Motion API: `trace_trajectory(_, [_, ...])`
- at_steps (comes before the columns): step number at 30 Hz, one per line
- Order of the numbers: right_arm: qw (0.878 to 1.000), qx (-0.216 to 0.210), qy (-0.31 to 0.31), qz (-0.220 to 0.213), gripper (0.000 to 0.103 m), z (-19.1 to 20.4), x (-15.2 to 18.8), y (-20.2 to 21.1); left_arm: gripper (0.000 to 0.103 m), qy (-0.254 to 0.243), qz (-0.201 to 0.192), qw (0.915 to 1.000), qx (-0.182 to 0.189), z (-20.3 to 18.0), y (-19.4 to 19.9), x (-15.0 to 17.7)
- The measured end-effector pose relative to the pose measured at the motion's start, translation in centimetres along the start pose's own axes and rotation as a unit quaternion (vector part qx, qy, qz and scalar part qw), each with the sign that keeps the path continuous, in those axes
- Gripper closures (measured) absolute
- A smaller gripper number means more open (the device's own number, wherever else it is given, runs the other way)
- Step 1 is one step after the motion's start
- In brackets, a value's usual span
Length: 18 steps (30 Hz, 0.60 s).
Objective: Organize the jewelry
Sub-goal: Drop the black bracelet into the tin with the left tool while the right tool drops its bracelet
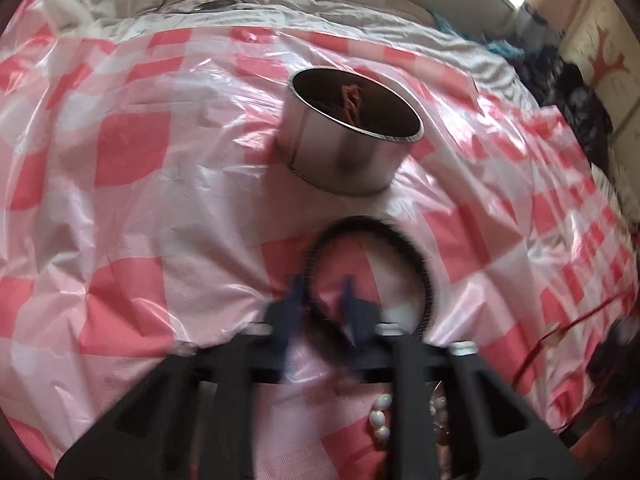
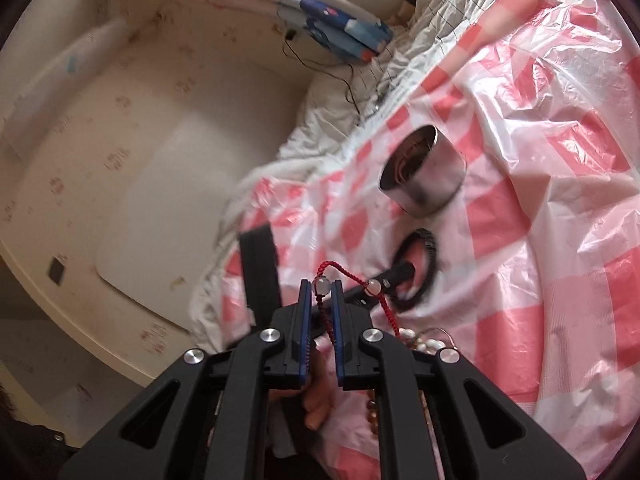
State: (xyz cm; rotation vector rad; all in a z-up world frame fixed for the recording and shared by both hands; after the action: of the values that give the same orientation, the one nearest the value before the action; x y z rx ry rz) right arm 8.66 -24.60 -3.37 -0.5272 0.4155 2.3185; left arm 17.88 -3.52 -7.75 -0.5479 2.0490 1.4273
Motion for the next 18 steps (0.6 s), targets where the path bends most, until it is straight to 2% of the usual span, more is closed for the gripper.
trace_trajectory(4, [0.999, -0.031, -0.018, -0.033, 0.092, 0.2, -1.3, 1.3, 0.095, 0.035, -0.018, 0.998, 0.05, 0.0, 1.6, -0.3])
trace_trajectory(6, [0.998, -0.044, -0.022, -0.048, 0.092, 0.4, -1.9, 1.8, 0.095, 0.056, -0.048, 0.9933, 0.089, 0.1, 3.4, -1.0])
trace_trajectory(8, [0.996, -0.057, -0.026, -0.059, 0.092, 0.4, -2.9, 1.8, 0.095, 0.056, -0.078, 0.9905, 0.098, 0.1, 5.0, -2.0])
trace_trajectory(10, [0.996, -0.06, -0.028, -0.064, 0.092, 0.4, -3.9, 1.2, 0.095, 0.054, -0.096, 0.9893, 0.096, -0.1, 5.6, -3.3])
trace_trajectory(13, [0.996, -0.061, -0.016, -0.069, 0.092, 0.8, -6.2, -0.6, 0.095, 0.039, -0.123, 0.9894, 0.067, 0.0, 5.8, -5.9])
trace_trajectory(18, [0.995, -0.063, -0.001, -0.078, 0.092, 1.0, -9.3, -4.6, 0.095, 0.018, -0.146, 0.9885, 0.035, 0.0, 4.0, -10.0])
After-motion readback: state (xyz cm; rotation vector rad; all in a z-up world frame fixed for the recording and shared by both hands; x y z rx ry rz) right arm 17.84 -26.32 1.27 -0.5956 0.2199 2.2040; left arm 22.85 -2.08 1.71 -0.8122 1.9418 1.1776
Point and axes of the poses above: each gripper's, at about its wrist camera, not at the fingertips, and y roughly against the way its jaws point, z to its left, x to its underside, the point moved 1 cm from there along -y, roughly the way its jaws point, and after that the axes turned 13 degrees about -z, right-handed, at the moved point
